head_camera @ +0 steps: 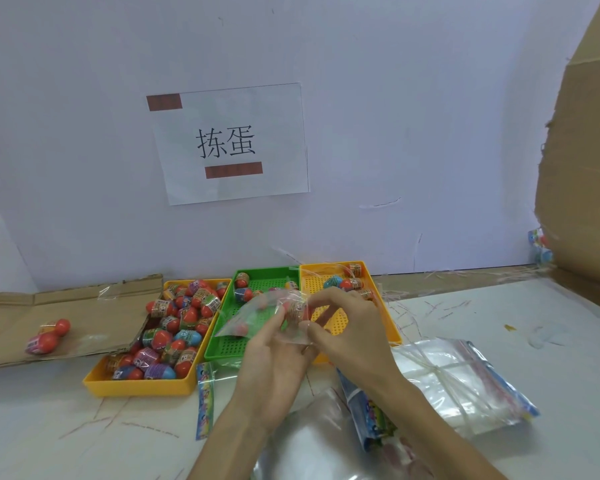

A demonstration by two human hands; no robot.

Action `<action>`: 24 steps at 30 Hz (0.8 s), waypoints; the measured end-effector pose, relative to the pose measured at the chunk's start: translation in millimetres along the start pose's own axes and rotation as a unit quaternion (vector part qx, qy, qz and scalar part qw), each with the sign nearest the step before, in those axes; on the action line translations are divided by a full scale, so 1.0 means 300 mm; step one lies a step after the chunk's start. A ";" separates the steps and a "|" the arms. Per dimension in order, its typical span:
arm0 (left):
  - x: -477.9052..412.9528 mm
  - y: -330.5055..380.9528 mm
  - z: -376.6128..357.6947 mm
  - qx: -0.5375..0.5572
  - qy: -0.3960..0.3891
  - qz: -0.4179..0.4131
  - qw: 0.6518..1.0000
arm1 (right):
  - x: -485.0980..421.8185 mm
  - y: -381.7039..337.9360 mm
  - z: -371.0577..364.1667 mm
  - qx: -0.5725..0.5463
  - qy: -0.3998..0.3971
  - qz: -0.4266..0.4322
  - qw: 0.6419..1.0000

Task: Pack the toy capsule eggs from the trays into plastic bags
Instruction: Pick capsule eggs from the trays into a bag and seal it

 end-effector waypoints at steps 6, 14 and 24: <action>0.002 -0.017 -0.014 -0.029 -0.013 0.037 0.999 | -0.003 -0.003 0.004 0.040 0.076 0.026 0.996; 0.007 -0.013 -0.015 -0.051 -0.016 0.011 0.999 | -0.009 0.013 0.022 0.022 0.122 0.019 0.992; -0.001 -0.023 0.004 -0.162 -0.013 -0.020 0.987 | -0.029 0.046 0.041 -0.041 0.009 -0.031 0.999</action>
Point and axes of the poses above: each hand's wrist, its own x-axis away from the middle knuckle, its own z-axis out of the back of the hand, y = z × x, the point moved 2 cm from there along -x, towards the middle knuckle, and after that the axes turned 4 degrees about y, right-handed, at the moved point
